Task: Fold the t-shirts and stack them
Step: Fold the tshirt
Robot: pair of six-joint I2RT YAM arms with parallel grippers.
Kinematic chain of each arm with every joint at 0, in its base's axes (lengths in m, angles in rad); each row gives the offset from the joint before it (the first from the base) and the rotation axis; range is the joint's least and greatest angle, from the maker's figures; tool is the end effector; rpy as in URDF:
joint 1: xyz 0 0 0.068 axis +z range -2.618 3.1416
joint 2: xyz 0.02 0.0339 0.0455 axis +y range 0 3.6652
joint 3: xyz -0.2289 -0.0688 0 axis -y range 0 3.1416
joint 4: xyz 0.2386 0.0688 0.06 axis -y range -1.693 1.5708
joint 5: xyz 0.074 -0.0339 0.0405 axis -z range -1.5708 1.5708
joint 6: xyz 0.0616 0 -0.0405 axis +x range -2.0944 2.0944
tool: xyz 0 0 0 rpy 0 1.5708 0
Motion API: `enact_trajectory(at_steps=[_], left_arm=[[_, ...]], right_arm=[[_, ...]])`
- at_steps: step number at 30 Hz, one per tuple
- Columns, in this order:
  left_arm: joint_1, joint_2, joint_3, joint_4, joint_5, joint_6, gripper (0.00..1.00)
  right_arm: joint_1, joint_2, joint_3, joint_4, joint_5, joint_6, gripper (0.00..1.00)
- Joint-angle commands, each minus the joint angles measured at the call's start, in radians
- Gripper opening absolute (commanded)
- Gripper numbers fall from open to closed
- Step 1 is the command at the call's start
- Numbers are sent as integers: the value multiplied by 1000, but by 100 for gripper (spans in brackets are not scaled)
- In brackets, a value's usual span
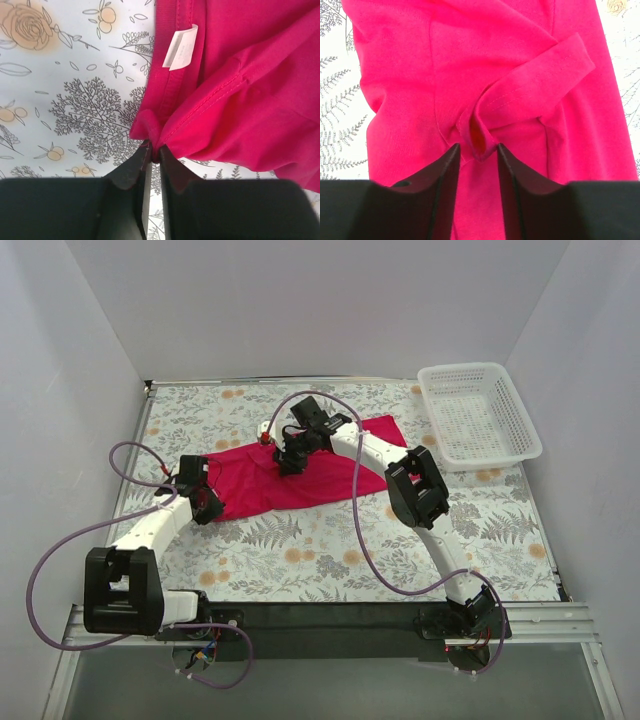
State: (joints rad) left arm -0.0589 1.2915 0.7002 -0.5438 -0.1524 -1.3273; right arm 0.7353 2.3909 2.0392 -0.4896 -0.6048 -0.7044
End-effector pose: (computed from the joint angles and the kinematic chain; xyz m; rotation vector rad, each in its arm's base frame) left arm 0.2455 -0.0051 0.1281 -1.6379 2.1496 -0.2235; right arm 0.3585 0.3715 0.1508 -1.7415 1.5660 0.7391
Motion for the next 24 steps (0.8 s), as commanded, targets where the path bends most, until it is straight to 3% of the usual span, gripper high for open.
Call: enact_trajectory(at_steps=[1, 6, 9, 18, 24], left_arm=[[16, -4, 12, 21, -10, 19, 11], [36, -6, 13, 19, -47, 42, 0], [44, -11, 24, 13, -70, 50, 0], [56, 32, 51, 19, -104, 68, 0], [57, 28, 51, 18, -113, 68, 0]], right_arm=[[-1, 11, 52, 31, -21, 20, 35], [-8, 7, 50, 34, -41, 32, 15], [-23, 2, 50, 42, -46, 48, 3], [-54, 14, 55, 97, 62, 183, 1], [-59, 51, 84, 118, 214, 305, 1]])
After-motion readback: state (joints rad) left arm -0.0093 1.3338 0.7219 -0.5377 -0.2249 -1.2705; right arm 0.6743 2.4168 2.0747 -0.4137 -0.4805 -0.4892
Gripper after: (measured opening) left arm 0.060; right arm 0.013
